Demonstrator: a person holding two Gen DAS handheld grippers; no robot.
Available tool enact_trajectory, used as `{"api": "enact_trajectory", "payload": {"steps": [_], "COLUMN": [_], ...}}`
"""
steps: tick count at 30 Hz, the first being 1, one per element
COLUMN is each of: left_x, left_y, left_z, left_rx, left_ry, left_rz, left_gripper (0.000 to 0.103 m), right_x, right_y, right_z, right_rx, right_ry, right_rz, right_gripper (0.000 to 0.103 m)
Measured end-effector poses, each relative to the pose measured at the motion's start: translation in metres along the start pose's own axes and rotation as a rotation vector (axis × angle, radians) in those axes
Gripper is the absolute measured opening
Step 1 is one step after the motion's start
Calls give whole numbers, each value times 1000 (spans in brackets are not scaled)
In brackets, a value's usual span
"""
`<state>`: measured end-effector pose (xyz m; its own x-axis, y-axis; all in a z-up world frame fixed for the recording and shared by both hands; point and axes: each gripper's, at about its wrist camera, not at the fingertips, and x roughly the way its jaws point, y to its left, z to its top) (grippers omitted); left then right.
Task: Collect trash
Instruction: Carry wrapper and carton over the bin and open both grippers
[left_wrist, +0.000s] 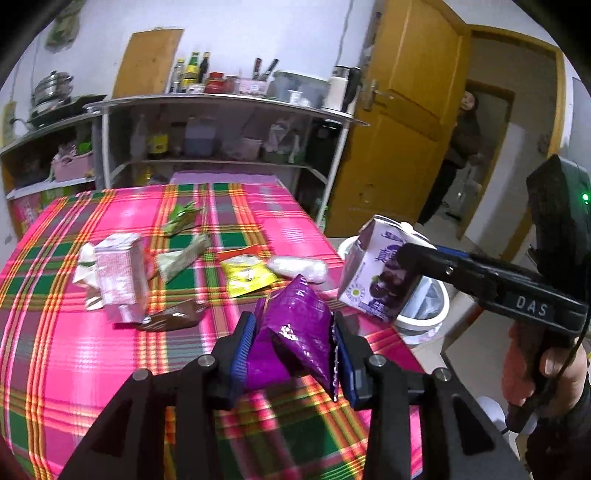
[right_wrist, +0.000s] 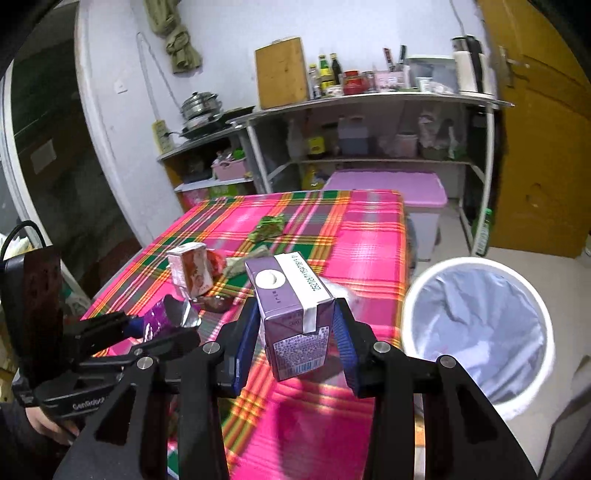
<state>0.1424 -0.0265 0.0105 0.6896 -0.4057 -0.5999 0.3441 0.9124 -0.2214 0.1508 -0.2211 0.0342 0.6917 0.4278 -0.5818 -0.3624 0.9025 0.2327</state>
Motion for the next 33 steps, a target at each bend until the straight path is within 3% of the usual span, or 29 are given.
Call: {"api": "enact_trajectory", "payload": {"steps": [15,33], "left_x": [64,165], "left_y": [-75,-126], "left_z": [31,53], "left_rx": [130,185], "left_ry": [48,133], "left_rz": [-106,-194], "left_gripper": [41,41], "right_x": [-42,-29], "right_y": [-83,-165], "right_z": [-15,-28], "right_rx": [142,249], "right_ry": [-48,-9], "right_rz": [-165,-294], "right_gripper": [41,41]}}
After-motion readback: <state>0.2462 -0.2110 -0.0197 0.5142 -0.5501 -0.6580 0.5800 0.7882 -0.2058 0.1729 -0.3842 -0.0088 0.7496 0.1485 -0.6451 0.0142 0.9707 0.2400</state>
